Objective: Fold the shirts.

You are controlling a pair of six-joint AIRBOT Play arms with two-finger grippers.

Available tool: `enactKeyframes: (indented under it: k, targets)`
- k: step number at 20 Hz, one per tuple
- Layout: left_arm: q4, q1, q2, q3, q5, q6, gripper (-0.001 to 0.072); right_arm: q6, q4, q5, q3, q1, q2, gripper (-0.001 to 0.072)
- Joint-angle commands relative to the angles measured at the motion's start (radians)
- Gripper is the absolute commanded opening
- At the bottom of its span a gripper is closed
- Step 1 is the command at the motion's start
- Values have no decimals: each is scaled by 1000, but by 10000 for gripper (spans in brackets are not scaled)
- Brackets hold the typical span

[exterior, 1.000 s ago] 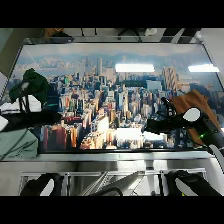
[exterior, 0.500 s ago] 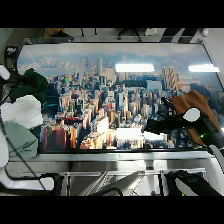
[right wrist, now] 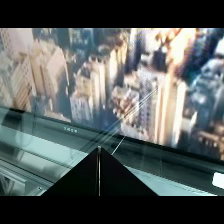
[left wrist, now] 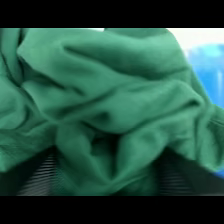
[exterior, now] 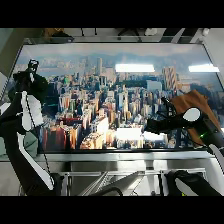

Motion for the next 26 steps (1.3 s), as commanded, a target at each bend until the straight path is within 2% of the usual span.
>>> enactKeyframes:
  k: [1, 4, 8, 11, 13, 15, 17, 20, 23, 24, 25, 26]
  targets:
    - [29, 8, -46, 13, -51, 3, 19, 0, 0, -1, 0, 1, 1, 25]
    - [19, -21, 29, 45, -79, -8, 19, 0, 0, 0, 0, 1, 1, 25]
    - [-103, -76, 258, 44, -71, -15, 19, 0, 0, 0, 0, 1, 1, 25]
    - [-216, -150, 460, 44, -169, -12, 19, 0, 0, 0, 0, 1, 1, 25]
    - [-362, -203, 569, 44, -319, -11, 19, 0, 0, -1, 0, 1, 1, 25]
    - [-580, -258, 652, 2, -473, -11, 19, 0, 0, 0, 0, 1, 1, 25]
    - [-761, -330, 724, -112, -536, -11, 20, 0, 0, -1, 0, -1, 1, 25]
    - [-803, -483, 786, -319, -518, -34, 22, 1, 0, -2, 0, 0, 1, 25]
    - [-801, -640, 774, -504, -418, -54, 25, 0, 0, 0, 0, -1, 1, 25]
    - [-801, -678, 756, -541, -381, -58, 75, 0, 0, -1, 0, -1, 1, 25]
    - [-801, -701, 739, -560, -357, -64, 432, 0, 0, -3, 1, -1, 1, 25]
    - [-801, -712, 723, -562, -348, -107, 694, -3, 0, -2, 7, -4, 1, 26]
